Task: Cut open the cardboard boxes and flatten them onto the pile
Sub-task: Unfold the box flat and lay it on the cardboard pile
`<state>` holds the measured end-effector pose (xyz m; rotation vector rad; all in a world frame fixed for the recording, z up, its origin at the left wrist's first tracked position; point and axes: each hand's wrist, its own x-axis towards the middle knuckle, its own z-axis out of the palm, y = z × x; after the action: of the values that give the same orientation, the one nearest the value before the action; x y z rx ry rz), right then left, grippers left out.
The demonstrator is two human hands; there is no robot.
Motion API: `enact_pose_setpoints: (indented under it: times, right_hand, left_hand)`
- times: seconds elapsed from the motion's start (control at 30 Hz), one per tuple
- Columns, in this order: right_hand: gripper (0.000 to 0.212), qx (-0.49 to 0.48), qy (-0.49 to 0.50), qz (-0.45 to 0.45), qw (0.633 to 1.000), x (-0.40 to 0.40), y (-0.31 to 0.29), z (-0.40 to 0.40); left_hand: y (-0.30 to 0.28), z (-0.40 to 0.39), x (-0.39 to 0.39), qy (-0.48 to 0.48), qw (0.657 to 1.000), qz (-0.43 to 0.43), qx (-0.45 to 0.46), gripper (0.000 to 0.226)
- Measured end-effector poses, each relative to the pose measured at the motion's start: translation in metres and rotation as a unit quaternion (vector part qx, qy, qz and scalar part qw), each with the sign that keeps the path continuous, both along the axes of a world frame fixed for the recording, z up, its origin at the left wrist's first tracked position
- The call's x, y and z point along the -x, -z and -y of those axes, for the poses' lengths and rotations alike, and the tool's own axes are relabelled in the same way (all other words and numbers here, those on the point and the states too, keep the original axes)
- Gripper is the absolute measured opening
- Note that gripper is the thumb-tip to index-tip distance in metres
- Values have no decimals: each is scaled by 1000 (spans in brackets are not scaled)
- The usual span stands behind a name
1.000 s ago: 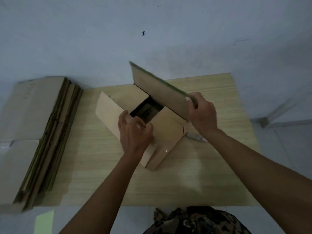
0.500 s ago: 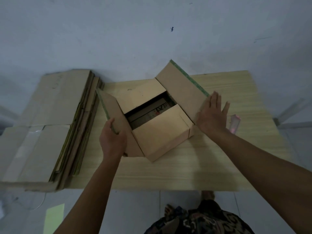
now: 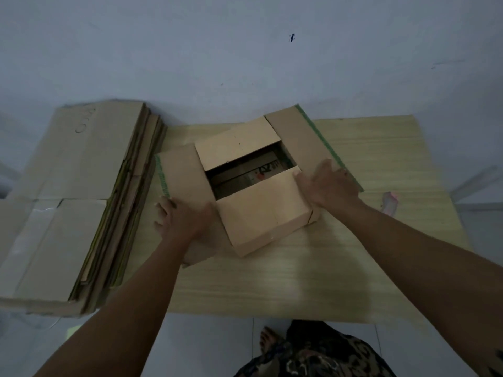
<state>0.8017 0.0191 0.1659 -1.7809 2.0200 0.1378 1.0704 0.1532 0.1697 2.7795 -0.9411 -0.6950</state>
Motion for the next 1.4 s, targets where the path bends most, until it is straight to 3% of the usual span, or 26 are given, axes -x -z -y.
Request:
enact_pose_setpoints:
  times: [0.1,0.17,0.23,0.4,0.5,0.57,0.7,0.8,0.9,1.0,1.07,1.17,1.27,1.37,1.4]
  right_hand:
    - [107,20,28,15,999,-14,-11,23]
    - [109,54,23,51,997,-23,-8,43]
    - [112,31,8,86,996,-33,-2,63]
    - [101,-33,-27,42,998,-38,4,83]
    - [58,-26,6,34,999,-33,-1,89]
    - [34,-41,26,25,998,-29,-4,87]
    - [30,-73,9,47,996,-19,8,71]
    - [36,-63,41,123,990,-13,18,70]
    - [25,-70,57,209,974,-7,24,74]
    - [24,-83,71,239,965,-1,26,77]
    - [34,-84,69,229,967,-2,26,77]
    - [55,-81,70,170,980,-10,23,76]
    - [42,7,48,73,996,-17,9,68]
    - [33,190,-33,82,978,-28,0,52]
    - [33,208,-83,105,969,-34,-5,45]
  left_hand:
    - [-2,35,10,-81,996,-38,-16,139]
    - [-1,55,16,-107,993,-44,-7,140]
    - [4,71,19,-116,993,-37,12,124]
    - [26,88,11,-99,986,-126,49,88]
    - [32,87,8,-86,978,-177,63,58]
    - [31,91,8,-100,970,-208,78,52]
    - [34,103,6,-80,968,-214,104,55]
    - [40,107,3,-68,953,-265,128,38]
    - [40,105,-10,-106,923,-344,136,16]
    - [39,104,-21,-112,912,-373,129,14]
    - [39,107,-20,-75,926,-351,114,17]
    - [41,118,-19,12,969,-237,64,32]
    - [35,126,-19,78,991,-92,55,61]
    - [27,136,-17,221,959,44,172,88]
    - [23,142,-16,270,941,69,191,92]
